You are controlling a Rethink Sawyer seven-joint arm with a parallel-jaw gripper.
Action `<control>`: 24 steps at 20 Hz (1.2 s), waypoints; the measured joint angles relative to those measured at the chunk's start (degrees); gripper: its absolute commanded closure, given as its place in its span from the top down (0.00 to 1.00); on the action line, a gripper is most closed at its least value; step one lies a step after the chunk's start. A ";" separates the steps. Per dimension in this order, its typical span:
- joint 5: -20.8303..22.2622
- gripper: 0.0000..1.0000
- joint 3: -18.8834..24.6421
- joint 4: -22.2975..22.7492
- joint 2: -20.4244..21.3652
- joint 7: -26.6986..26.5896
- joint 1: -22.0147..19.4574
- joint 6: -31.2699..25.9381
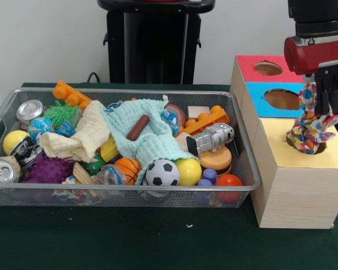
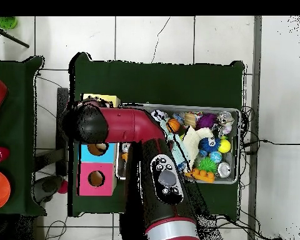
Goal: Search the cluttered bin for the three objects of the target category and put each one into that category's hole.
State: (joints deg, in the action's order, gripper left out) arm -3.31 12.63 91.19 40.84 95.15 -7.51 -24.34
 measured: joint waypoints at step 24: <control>0.12 1.00 0.00 -0.01 -0.99 0.00 -0.22 2.80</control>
State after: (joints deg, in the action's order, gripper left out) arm -3.19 12.63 91.19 39.85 95.15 -7.74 -21.54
